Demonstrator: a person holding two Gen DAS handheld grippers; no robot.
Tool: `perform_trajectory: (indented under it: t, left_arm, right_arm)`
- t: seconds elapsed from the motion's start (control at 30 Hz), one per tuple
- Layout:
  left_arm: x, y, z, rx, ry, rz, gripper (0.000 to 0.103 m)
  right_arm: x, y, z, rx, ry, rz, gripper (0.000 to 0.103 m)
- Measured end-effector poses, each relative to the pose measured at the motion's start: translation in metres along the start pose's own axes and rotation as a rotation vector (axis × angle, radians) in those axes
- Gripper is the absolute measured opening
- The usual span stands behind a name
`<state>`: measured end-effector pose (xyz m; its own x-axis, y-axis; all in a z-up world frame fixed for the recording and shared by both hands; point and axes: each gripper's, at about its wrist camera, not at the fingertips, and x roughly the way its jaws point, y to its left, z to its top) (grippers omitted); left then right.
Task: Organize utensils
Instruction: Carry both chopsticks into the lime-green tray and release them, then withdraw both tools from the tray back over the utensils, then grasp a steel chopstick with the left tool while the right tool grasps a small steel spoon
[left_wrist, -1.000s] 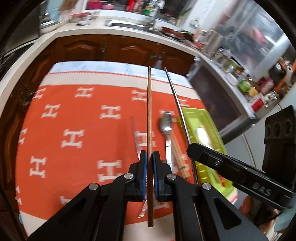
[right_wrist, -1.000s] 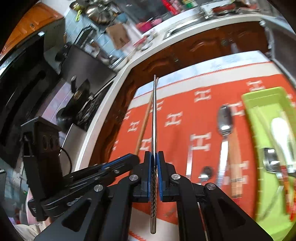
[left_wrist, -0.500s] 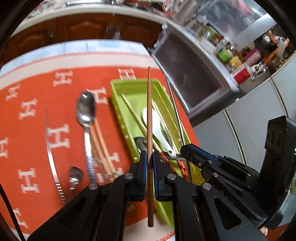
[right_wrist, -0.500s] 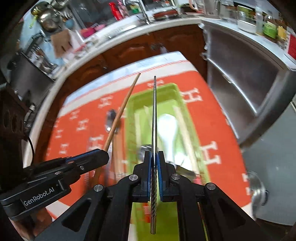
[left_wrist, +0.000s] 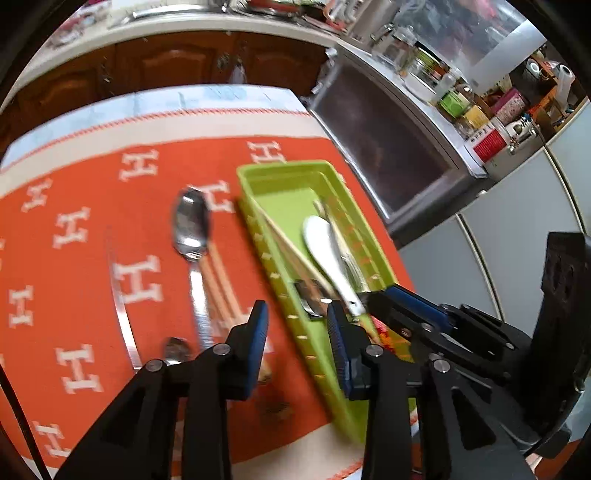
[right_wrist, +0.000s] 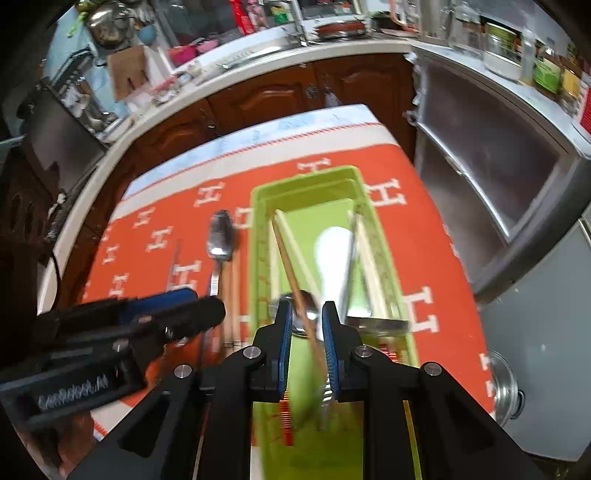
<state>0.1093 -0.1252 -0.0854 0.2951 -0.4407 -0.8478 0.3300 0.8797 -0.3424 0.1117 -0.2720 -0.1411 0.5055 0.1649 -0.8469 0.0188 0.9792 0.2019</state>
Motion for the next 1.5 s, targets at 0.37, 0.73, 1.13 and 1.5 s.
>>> perform_trajectory:
  t: [0.37,0.73,1.13,1.5]
  left_arm:
    - [-0.059,0.074,-0.012,-0.029,-0.073,0.150,0.033]
    - [-0.065,0.109,-0.048,-0.027,-0.105,0.241,0.040]
    - [-0.043,0.143,-0.084,-0.068,-0.091,0.239,0.044]
    - [-0.043,0.157,-0.086,-0.089,-0.101,0.204,0.044]
  right_arm:
    - [-0.010,0.078,-0.008,-0.082,0.025,0.198,0.017]
    - [0.042,0.127,-0.036,-0.078,0.145,0.265,0.017]
    - [0.103,0.136,-0.054,0.039,0.242,0.250,0.017]
    - [0.129,0.171,-0.054,-0.025,0.246,0.106,0.017]
